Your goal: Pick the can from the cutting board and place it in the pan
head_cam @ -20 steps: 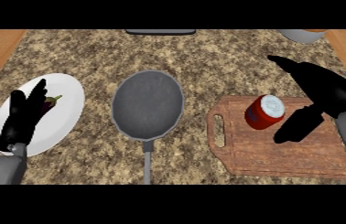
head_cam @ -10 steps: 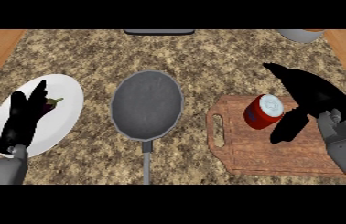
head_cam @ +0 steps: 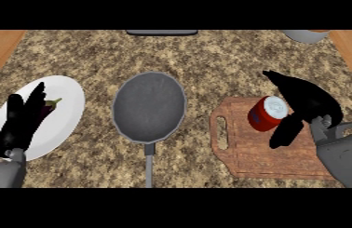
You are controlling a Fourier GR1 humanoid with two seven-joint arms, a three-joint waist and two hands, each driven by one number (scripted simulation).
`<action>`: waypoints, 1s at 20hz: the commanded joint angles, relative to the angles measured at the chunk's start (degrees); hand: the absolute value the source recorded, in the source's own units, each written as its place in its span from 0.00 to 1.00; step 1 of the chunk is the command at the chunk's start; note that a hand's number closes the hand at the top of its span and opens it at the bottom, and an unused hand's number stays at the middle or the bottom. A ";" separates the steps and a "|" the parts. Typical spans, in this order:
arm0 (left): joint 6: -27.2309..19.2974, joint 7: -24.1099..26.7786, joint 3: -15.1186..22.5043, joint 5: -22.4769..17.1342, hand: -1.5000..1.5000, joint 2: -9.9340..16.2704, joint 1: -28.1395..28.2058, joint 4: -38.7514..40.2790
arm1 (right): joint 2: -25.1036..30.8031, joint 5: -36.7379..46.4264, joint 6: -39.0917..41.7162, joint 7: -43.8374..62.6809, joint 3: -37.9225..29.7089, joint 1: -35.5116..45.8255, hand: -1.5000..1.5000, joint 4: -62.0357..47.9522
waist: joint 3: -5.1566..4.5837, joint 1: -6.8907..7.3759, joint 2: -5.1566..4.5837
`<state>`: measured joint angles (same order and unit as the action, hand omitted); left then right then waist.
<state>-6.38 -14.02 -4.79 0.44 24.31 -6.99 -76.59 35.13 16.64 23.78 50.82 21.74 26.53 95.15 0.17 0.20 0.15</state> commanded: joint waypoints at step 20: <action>0.00 -0.72 -0.92 5.15 0.50 -5.20 3.24 -2.95 | -7.19 18.13 5.41 -5.30 -1.65 -1.63 1.00 -2.53 | -0.17 0.05 0.01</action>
<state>-4.74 -13.38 -7.18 4.08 21.41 -6.97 -76.72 28.18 31.13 28.65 44.11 18.52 24.92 88.86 0.24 0.22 0.17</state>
